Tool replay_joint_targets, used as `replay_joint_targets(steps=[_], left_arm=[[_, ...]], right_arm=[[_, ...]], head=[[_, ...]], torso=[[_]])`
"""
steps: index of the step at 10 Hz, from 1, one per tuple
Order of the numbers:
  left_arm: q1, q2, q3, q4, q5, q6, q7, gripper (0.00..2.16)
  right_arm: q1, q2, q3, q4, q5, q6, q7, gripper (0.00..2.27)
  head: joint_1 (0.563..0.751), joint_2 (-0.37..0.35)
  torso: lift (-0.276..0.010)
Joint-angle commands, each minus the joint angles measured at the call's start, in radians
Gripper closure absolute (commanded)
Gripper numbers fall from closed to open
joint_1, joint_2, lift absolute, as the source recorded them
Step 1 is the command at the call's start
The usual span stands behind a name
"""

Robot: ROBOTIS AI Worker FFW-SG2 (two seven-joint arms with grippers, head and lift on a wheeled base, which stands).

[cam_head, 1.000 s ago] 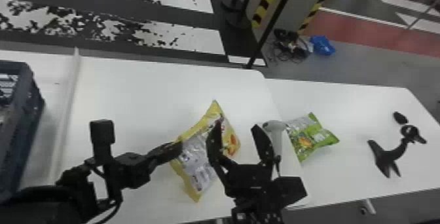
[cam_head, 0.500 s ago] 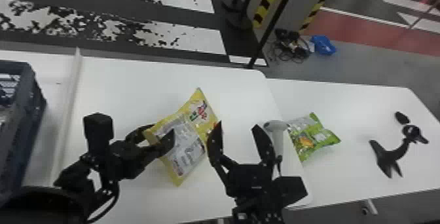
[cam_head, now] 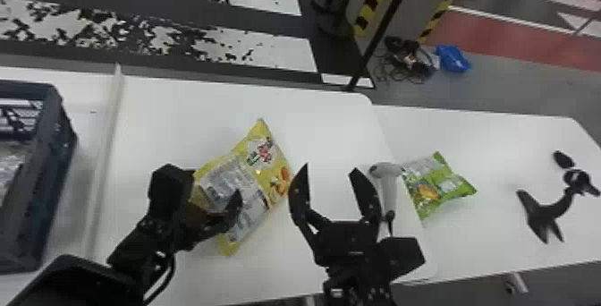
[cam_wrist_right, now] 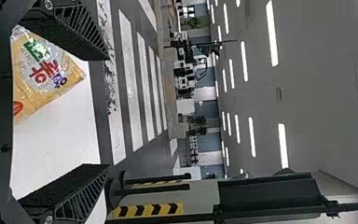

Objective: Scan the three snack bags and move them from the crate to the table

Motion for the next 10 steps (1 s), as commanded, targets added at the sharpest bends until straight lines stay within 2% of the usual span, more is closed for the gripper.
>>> replay_joint_targets(steps=[1, 2, 3, 4, 5, 6, 7, 8, 9, 10], left_arm=[[-0.005, 0.002, -0.044, 0.000, -0.100, 0.048, 0.054, 0.03], [-0.004, 0.005, -0.067, 0.004, -0.147, 0.048, 0.103, 0.03], [-0.010, 0.014, -0.111, 0.024, -0.230, 0.042, 0.205, 0.03], [-0.007, 0.017, -0.097, 0.023, -0.207, 0.011, 0.214, 0.03], [0.010, 0.025, -0.090, 0.015, -0.200, -0.078, 0.232, 0.03], [0.035, 0.034, -0.067, 0.003, -0.170, -0.237, 0.228, 0.03], [0.050, 0.045, -0.067, -0.005, -0.157, -0.354, 0.228, 0.03], [0.051, 0.050, -0.054, -0.008, -0.107, -0.379, 0.182, 0.03], [0.051, 0.053, -0.053, -0.017, -0.075, -0.339, 0.183, 0.03], [0.059, 0.057, -0.054, -0.031, -0.078, -0.348, 0.189, 0.03]], right_arm=[[-0.003, 0.000, 0.006, -0.001, 0.000, 0.002, 0.000, 0.06], [-0.006, 0.000, 0.006, 0.001, 0.000, 0.008, 0.000, 0.06], [-0.006, 0.000, 0.009, -0.001, 0.000, 0.011, 0.000, 0.06], [-0.006, 0.000, 0.011, -0.001, 0.000, 0.011, 0.000, 0.06], [-0.006, 0.000, 0.011, 0.001, 0.000, 0.011, 0.000, 0.06], [-0.005, 0.000, 0.011, -0.001, 0.000, 0.011, 0.000, 0.06], [-0.005, 0.000, 0.011, -0.001, 0.000, 0.011, 0.000, 0.06], [-0.003, 0.000, 0.011, -0.002, 0.000, 0.014, 0.000, 0.06], [0.001, 0.000, 0.011, -0.005, 0.000, 0.014, 0.000, 0.06], [0.001, 0.000, 0.011, -0.005, 0.000, 0.014, 0.000, 0.06]], head=[[0.695, -0.297], [0.695, -0.291], [0.695, -0.283], [0.695, -0.276], [0.695, -0.270], [0.695, -0.268], [0.695, -0.270], [0.695, -0.274], [0.695, -0.284], [0.695, -0.282]], torso=[[-0.062], [-0.062], [-0.062], [-0.062], [-0.062], [-0.062], [-0.062], [-0.062], [-0.062], [-0.062]])
